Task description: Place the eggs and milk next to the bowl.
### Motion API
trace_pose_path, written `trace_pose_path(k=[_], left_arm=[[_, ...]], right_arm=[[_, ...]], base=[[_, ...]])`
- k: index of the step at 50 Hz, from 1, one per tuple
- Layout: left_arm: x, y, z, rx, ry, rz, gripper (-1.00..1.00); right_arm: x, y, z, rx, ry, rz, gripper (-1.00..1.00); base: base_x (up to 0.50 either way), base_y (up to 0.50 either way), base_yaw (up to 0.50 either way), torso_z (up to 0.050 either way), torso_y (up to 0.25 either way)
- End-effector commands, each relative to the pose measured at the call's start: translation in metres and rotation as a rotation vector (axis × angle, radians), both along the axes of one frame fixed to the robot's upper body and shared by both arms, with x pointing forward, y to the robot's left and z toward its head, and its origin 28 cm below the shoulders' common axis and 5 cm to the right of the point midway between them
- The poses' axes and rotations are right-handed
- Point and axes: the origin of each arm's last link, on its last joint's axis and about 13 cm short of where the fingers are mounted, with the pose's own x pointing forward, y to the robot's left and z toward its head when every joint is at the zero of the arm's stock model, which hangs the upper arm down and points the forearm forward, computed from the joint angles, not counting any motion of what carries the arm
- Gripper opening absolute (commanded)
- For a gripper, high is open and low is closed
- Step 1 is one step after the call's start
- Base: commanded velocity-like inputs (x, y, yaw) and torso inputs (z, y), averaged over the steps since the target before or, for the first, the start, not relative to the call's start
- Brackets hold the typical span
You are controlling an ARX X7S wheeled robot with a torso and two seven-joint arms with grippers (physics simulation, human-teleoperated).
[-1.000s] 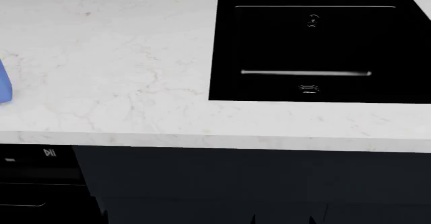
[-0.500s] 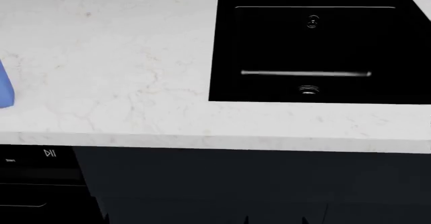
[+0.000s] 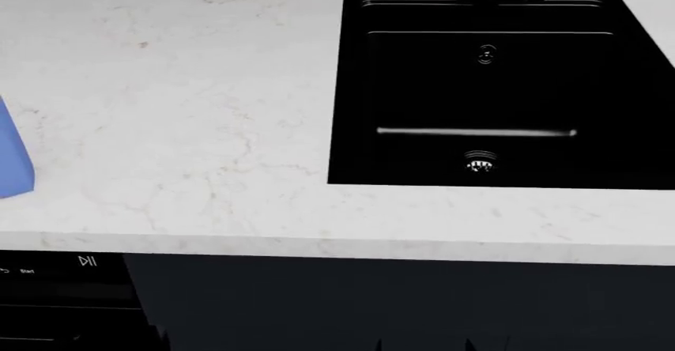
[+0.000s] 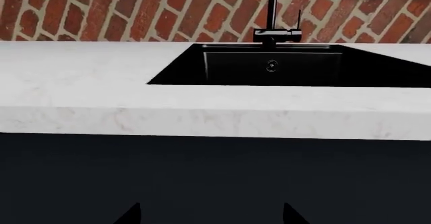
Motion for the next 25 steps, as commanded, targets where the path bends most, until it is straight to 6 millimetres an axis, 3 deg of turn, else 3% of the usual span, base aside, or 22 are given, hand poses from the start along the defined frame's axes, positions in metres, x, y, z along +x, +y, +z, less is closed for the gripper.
trace_pose_path(k=[1, 10, 15, 25], left_arm=[[0.001, 0.000, 0.009, -0.001, -0.032, -0.009, 1.00], [0.018, 0.002, 0.042, -0.023, -0.102, -0.026, 1.00], [0.031, 0.005, 0.070, -0.033, -0.111, -0.046, 1.00], [0.055, 0.013, 0.131, -0.075, -0.192, -0.046, 1.00]], right_arm=[[0.001, -0.001, 0.008, -0.008, -0.014, -0.002, 1.00], [0.008, -0.015, 0.042, -0.047, -0.070, -0.037, 1.00], [0.009, -0.029, 0.075, -0.090, -0.125, -0.065, 1.00], [0.014, -0.050, 0.137, -0.153, -0.217, -0.106, 1.00]], base=[[0.00, 0.00, 0.00, 0.050, 0.000], [0.00, 0.00, 0.00, 0.050, 0.000], [0.00, 0.00, 0.00, 0.047, 0.000], [0.00, 0.00, 0.00, 0.000, 0.000]])
